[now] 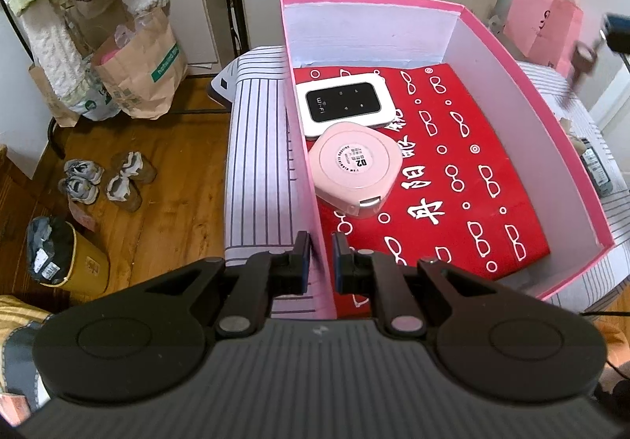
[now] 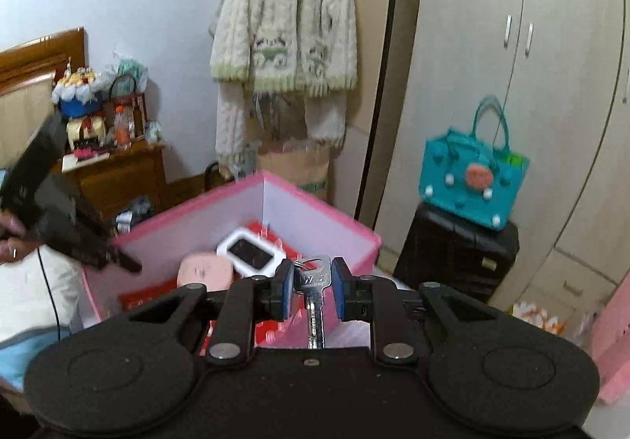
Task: Organize rigid objects
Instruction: 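Carry the keys into the box and drop them beside the tape measure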
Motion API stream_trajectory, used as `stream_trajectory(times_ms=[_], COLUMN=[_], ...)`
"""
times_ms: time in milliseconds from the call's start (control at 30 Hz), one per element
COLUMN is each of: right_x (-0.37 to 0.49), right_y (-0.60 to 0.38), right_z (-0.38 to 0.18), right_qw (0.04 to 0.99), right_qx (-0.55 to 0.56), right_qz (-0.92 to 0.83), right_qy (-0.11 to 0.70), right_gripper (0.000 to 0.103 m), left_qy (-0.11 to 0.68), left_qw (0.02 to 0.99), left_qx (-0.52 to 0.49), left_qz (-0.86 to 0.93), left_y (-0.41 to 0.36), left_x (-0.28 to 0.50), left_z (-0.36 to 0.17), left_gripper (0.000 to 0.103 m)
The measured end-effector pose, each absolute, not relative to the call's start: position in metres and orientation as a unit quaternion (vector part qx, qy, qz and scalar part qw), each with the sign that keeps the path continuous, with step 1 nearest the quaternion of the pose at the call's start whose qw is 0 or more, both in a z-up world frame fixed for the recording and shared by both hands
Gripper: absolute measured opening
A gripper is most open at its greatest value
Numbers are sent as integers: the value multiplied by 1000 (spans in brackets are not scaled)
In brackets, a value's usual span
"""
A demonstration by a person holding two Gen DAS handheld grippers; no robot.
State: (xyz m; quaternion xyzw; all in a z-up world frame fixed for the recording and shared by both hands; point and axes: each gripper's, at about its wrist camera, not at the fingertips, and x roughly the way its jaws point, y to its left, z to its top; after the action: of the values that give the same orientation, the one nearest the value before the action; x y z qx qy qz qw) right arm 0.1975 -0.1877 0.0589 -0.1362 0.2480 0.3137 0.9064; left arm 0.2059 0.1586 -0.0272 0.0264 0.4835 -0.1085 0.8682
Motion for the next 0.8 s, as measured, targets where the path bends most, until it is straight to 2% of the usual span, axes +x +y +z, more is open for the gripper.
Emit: stream_trajectory(times_ms=[333, 600, 800], right_x=[225, 256, 276], right_y=[-126, -80, -78], right_z=[26, -32, -44], right_qw=[872, 866, 852], right_qx=[-102, -137, -110], right_qz=[384, 334, 326], right_qy=[287, 346, 395], right_gripper=[24, 24, 26], left_qy=[480, 480, 480], left_qw=[868, 867, 868], left_qx=[24, 19, 20], left_qz=[-127, -129, -124], left_y=[164, 166, 164], left_x=[201, 200, 199], left_z=[-24, -22, -22], left_gripper=[11, 11, 11])
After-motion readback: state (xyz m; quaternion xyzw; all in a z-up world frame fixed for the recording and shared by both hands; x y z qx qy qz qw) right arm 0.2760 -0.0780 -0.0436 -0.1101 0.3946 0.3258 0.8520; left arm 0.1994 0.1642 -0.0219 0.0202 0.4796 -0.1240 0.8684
